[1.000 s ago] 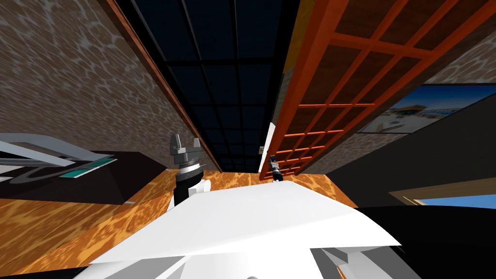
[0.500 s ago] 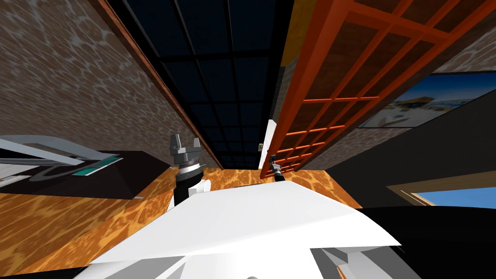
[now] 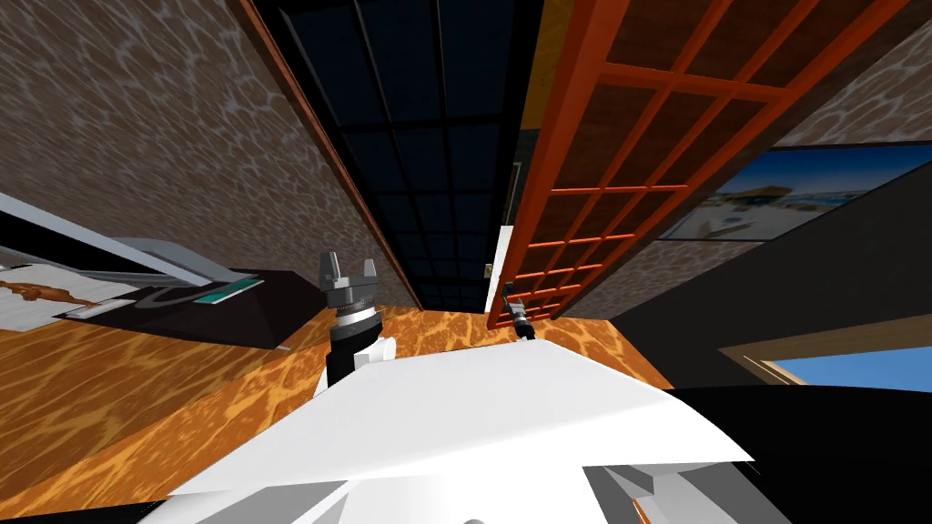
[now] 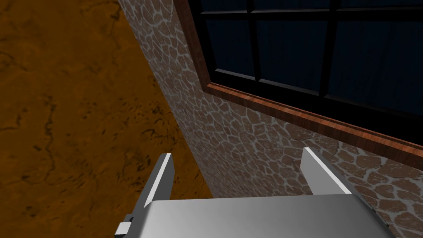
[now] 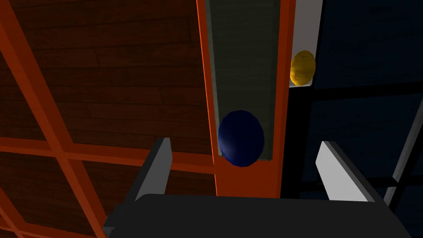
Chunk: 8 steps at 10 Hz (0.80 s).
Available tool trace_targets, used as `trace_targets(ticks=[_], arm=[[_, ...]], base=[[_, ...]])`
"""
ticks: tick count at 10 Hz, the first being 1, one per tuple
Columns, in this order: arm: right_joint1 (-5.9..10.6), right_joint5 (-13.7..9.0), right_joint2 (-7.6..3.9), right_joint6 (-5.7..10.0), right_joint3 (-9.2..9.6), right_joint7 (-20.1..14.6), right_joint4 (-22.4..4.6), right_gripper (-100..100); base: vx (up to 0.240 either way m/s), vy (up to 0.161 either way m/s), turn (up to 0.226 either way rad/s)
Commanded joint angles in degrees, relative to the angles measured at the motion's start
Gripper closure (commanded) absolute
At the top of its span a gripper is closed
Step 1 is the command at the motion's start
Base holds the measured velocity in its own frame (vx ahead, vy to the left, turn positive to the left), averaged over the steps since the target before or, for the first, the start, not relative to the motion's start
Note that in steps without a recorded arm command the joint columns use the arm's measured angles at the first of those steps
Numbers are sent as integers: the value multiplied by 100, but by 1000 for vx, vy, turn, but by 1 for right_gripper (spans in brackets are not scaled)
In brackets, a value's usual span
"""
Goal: Pull the door open
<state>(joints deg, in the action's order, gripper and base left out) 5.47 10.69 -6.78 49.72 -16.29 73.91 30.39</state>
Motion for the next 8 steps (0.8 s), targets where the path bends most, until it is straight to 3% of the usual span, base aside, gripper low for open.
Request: trace_targets(ticks=[1, 2, 4, 5, 8], arm=[[-60, 50, 10, -48, 58, -12, 178, -100], [0, 192, -76, 25, 217, -26, 254, -100], [0, 192, -76, 25, 217, -26, 254, -100], [48, 305, -142, 82, 342, -38, 314, -100], [38, 351, -164, 100, 395, -44, 379, -100]], base=[[-136, -45, 9], [-188, -91, 95], [-104, -54, 34], [-147, -62, 84], [-170, -72, 42]])
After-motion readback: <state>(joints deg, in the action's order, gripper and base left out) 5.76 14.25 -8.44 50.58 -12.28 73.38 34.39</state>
